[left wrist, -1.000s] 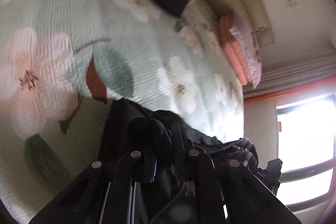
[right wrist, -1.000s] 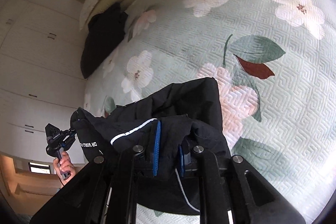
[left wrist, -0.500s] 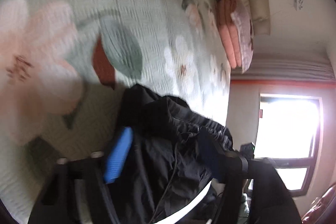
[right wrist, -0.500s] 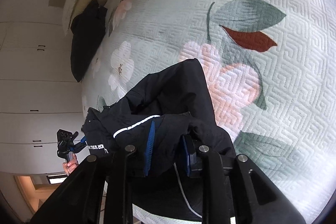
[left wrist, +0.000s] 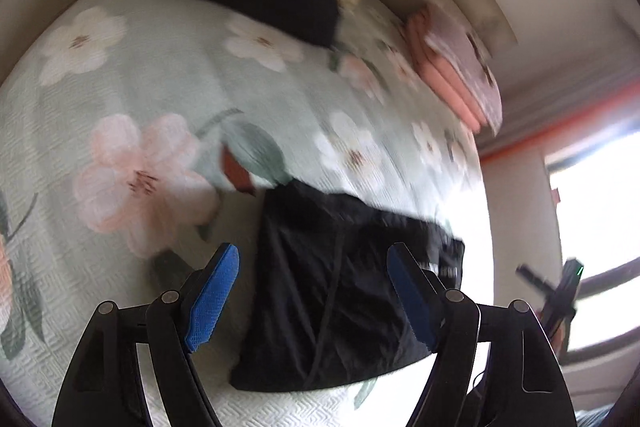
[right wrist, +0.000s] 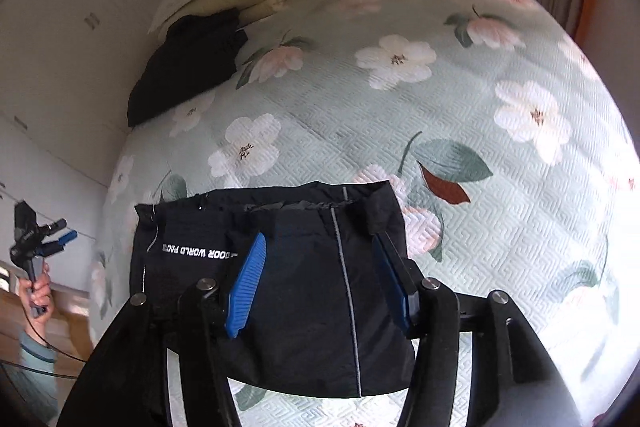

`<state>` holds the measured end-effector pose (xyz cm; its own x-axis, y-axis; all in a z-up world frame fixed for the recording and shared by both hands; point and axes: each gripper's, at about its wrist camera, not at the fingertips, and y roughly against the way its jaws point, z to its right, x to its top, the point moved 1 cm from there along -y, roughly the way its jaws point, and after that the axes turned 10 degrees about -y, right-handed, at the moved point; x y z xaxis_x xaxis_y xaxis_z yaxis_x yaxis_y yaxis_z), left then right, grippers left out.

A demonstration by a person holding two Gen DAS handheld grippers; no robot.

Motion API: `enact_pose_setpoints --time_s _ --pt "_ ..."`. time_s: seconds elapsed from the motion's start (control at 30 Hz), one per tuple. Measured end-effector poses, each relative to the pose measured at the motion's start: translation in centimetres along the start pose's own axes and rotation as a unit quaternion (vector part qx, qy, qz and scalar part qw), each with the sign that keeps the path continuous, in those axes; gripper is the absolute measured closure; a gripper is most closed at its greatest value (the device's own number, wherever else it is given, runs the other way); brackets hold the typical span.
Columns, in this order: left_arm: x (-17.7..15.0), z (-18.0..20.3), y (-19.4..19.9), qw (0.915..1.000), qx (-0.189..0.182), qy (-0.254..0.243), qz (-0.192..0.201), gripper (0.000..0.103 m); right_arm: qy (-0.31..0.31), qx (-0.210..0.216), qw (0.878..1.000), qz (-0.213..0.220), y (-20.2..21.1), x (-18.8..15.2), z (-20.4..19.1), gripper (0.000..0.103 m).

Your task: Fold large clothes

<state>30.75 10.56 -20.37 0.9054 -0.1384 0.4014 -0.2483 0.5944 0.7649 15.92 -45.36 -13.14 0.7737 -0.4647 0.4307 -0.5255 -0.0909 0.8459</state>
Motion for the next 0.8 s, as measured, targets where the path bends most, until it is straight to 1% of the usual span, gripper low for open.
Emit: enact_pose_setpoints --time_s 0.03,0.07,0.13,0.2,0.27,0.3,0.33,0.4,0.43,0.5,0.57,0.6,0.67,0.7,0.73,0.77,0.8 --pt "-1.1 3.1 -1.4 0.9992 0.009 -0.035 -0.015 0.025 0.019 -0.008 1.000 0.009 0.3 -0.7 -1.5 0.038" --pt "-1.9 5.4 -2.3 0.9980 0.005 -0.059 -0.021 0.025 0.046 -0.018 0.999 0.022 0.5 -1.6 -3.4 0.038" --pt "-3.3 9.8 -4.2 0.9942 -0.009 -0.102 -0.031 0.025 0.088 -0.030 0.995 0.035 0.3 -3.2 -6.3 0.037" --pt "-4.4 14.0 -6.4 0.9895 0.000 -0.140 -0.036 0.025 0.131 -0.043 0.989 0.045 -0.2 -5.1 -9.2 0.037" --pt "-5.0 16.6 -8.4 0.9852 0.002 -0.166 -0.043 0.025 0.152 -0.052 0.986 0.048 -1.6 -6.5 -10.9 0.037" --pt "-5.2 17.5 -9.6 0.9831 0.005 -0.175 -0.052 0.025 0.156 -0.047 0.986 0.045 -2.3 -7.1 -11.5 0.037" --pt "-5.4 18.1 -10.8 0.9827 0.004 -0.175 -0.060 0.025 0.154 -0.045 0.986 0.043 -3.3 -7.7 -11.7 0.037" --pt "-5.7 18.3 -12.9 0.9818 -0.002 -0.177 -0.070 0.025 0.142 -0.047 0.988 0.035 -5.4 -8.4 -11.6 0.037" --pt "-5.7 18.1 -14.3 0.9817 0.005 -0.176 -0.073 0.025 0.138 -0.054 0.988 0.032 -6.8 -8.7 -11.4 0.037" --pt "-5.7 16.9 -17.5 0.9791 0.052 -0.174 -0.091 0.025 0.131 -0.075 0.988 0.020 -10.6 -8.9 -10.4 0.037" --pt "-5.5 15.1 -20.4 0.9764 0.096 -0.162 -0.106 0.025 0.111 -0.078 0.991 -0.007 -14.7 -8.4 -9.1 0.037" --pt "-5.3 13.9 -21.6 0.9778 0.096 -0.150 -0.110 0.025 0.095 -0.083 0.992 -0.025 -17.0 -8.1 -8.2 0.037" --pt "-5.0 12.4 -23.2 0.9798 0.094 -0.133 -0.116 0.021 0.073 -0.085 0.991 -0.075 -21.5 -7.7 -6.7 0.034" --pt "-4.8 11.9 -23.8 0.9797 0.100 -0.131 -0.114 0.020 0.060 -0.081 0.991 -0.082 -23.1 -7.6 -6.0 0.029" --pt "-4.7 11.8 -24.4 0.9768 0.116 -0.141 -0.111 0.019 0.054 -0.080 0.992 -0.082 -24.0 -7.5 -5.6 0.024" --pt "-4.7 11.9 -24.8 0.9740 0.129 -0.151 -0.109 0.016 0.051 -0.082 0.992 -0.083 -25.0 -7.5 -5.2 0.022" --pt "-4.7 11.9 -25.5 0.9692 0.148 -0.166 -0.107 0.014 0.049 -0.084 0.992 -0.085 -25.7 -7.4 -5.0 0.019"
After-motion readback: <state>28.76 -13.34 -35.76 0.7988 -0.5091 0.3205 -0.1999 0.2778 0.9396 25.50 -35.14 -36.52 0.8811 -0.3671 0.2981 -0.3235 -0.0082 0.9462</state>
